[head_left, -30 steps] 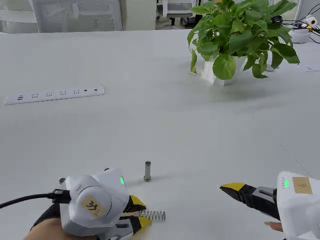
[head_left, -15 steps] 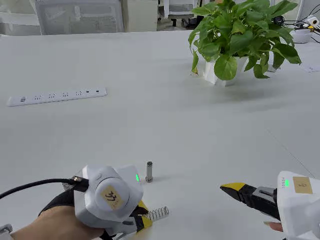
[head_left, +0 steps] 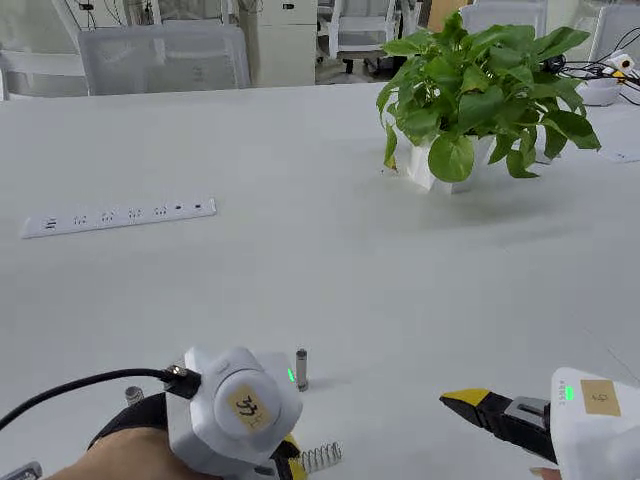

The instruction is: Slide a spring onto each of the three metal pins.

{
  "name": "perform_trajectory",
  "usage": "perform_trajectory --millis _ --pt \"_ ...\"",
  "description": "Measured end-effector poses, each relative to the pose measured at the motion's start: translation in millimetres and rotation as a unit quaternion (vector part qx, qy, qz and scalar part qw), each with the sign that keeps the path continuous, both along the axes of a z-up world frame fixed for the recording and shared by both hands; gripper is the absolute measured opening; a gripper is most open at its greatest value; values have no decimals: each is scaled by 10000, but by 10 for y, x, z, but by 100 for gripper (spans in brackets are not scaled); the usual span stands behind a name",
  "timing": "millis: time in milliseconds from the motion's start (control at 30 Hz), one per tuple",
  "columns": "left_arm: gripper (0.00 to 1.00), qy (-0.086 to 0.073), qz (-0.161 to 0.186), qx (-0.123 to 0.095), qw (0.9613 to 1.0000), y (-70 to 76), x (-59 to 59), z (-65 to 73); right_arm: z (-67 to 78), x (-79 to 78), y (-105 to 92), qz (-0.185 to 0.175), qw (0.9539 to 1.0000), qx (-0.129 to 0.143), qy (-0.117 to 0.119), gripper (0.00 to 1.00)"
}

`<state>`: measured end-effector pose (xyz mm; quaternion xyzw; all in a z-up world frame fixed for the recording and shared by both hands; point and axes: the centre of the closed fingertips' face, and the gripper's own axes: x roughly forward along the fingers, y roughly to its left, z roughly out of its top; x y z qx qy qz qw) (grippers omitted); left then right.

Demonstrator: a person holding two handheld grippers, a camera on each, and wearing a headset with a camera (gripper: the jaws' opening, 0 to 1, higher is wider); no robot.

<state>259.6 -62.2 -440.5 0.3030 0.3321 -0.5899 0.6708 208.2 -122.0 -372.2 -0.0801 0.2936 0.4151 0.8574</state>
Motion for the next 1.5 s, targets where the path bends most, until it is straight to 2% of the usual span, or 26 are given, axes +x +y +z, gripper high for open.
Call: perform_trajectory --millis 100,167,333,433,500,667,700,800,933,1067,1233,1367,1500 --pt "6 14 68 -55 10000 4 0 1 11 5 -1 -8 10000 8 -19 98" --pt "6 79 236 -166 9996 12 0 4 18 3 3 -15 10000 18 -21 98" --pt "6 31 377 -371 9986 18 -20 8 19 -11 20 -10 10000 3 -16 98" --pt "6 195 730 -654 9950 -5 -8 25 16 0 31 -6 10000 -24 -65 97" --pt "6 177 774 -708 9943 8 -12 27 0 -5 35 20 10000 -66 -7 98" --pt "6 253 935 -840 9917 45 -30 26 24 35 34 64 9999 -118 -63 98" --pt "6 193 948 -863 9916 61 -30 35 41 55 33 59 9999 -106 -92 98" --pt "6 173 982 -1054 9894 76 -62 102 75 79 42 71 9999 -88 -120 97" --pt "6 36 971 -1258 9873 126 -88 215 80 110 42 122 9997 -166 -117 97" --pt "6 -12 998 -1434 9846 220 -130 338 151 135 99 183 9998 -14 -70 96" --pt "6 -72 1224 -1593 9796 331 -131 453 201 158 180 294 9994 176 -25 95" --pt "6 -106 1268 -1709 9770 394 -182 537 234 148 305 584 9981 202 -12 94" --pt "6 -161 1276 -1789 9754 439 -234 597 235 141 407 903 9959 97 -1 91"
